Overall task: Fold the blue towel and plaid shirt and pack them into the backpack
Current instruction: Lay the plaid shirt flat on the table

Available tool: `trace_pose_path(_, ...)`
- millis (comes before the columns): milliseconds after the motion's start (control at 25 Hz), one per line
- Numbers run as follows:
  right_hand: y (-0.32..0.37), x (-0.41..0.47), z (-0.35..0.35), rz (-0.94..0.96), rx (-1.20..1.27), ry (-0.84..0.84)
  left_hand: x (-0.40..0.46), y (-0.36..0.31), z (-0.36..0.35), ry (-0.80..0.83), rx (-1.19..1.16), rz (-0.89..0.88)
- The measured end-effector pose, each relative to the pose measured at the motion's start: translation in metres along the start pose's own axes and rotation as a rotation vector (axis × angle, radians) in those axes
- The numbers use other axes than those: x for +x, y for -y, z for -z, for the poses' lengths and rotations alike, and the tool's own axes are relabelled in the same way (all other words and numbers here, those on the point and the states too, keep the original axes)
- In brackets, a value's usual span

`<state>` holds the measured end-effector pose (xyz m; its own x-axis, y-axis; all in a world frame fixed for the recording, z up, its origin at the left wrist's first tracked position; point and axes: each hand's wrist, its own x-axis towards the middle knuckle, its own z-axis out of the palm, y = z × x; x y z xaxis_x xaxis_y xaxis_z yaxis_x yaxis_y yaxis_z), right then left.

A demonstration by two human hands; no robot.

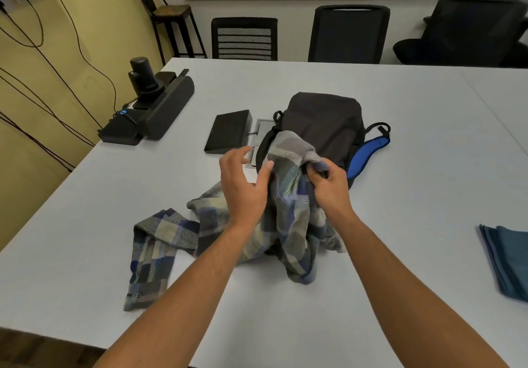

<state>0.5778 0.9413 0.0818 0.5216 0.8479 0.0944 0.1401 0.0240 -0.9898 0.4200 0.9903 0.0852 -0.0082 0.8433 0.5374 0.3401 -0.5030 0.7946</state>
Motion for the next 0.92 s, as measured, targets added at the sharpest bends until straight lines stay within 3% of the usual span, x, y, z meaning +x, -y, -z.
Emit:
trace_pose_path(120, -0.002, 0.004, 0.001, -0.121, 0.135, -0.144, -0.050, 0.016, -0.004, 0.079, 0.125, -0.214)
trace_pose_path(200, 0.001, 0.008, 0.002, -0.170, 0.198, -0.200, -0.089, 0.030, -0.008, 0.240, 0.159, -0.195)
trace_pose_path(320, 0.006, 0.009, 0.002, -0.191, 0.220, -0.203, -0.131, 0.044, -0.016, 0.480, 0.236, 0.134)
trace_pose_path(400, 0.009, 0.010, 0.004, -0.189, 0.247, -0.198, -0.140, 0.046, -0.023, 0.549, 0.264, 0.345)
trace_pose_path(520, 0.015, 0.013, 0.011, -0.187, 0.262, -0.238, -0.133, 0.039, -0.033, 0.539, 0.249, 0.322)
trace_pose_path(720, 0.027, 0.030, 0.041, -0.219, 0.368, -0.349, -0.083, 0.015, -0.030, 0.438, -0.042, 0.402)
trace_pose_path(920, 0.023, 0.042, 0.082, -0.173, 0.278, -0.443, -0.011, -0.019, -0.017, 0.314, -0.118, 0.281)
